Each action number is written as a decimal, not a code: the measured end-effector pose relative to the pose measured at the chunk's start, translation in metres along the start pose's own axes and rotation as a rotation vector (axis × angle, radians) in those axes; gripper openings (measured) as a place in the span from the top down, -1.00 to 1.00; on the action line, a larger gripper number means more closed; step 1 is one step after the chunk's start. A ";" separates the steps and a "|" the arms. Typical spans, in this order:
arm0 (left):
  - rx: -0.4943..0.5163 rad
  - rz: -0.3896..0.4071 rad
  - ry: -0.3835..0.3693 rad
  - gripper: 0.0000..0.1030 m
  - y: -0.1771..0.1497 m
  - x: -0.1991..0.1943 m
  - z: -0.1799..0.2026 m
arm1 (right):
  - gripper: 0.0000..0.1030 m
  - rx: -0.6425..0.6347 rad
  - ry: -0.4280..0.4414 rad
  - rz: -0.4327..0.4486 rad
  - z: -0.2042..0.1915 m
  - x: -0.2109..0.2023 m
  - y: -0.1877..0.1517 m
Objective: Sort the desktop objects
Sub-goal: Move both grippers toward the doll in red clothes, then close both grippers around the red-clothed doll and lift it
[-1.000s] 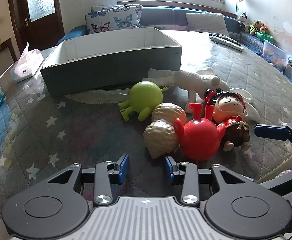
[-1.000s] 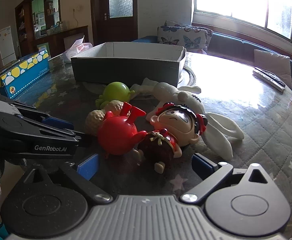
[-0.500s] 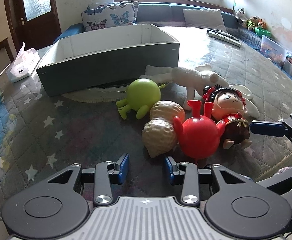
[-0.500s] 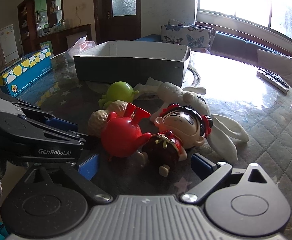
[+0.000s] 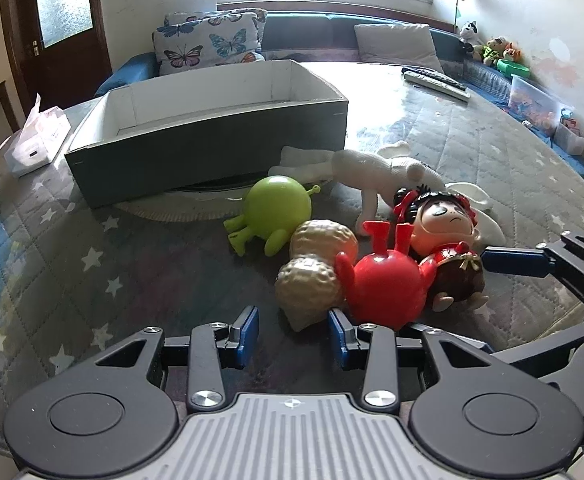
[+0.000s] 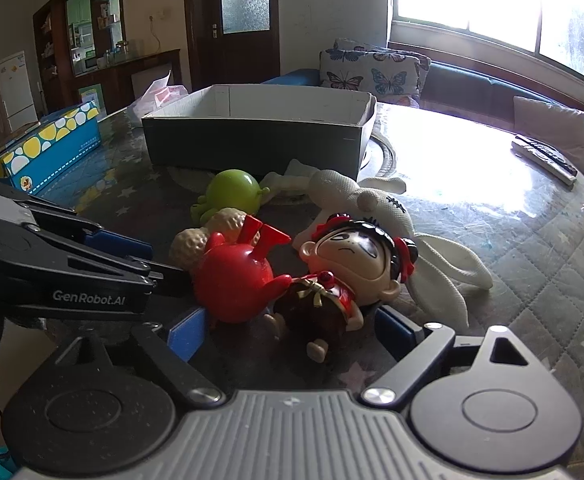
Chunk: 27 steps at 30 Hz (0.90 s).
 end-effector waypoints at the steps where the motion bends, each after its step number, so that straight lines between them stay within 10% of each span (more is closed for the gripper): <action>1: 0.000 0.000 -0.003 0.22 0.000 0.000 0.000 | -0.76 -0.001 -0.002 0.000 0.000 0.001 0.001; 27: 0.046 0.069 -0.163 0.22 0.034 -0.005 0.019 | -0.50 0.060 -0.044 -0.030 0.026 0.009 -0.004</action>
Point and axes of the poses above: each gripper's, at about its wrist camera, not at the fingertips, and x roughly the way its jaws point, z to its right, y to its top, the point moved 4 cm from there along x, roughly the way its jaws point, and after that the axes turned 15 degrees about -y, right-handed, at the moved point
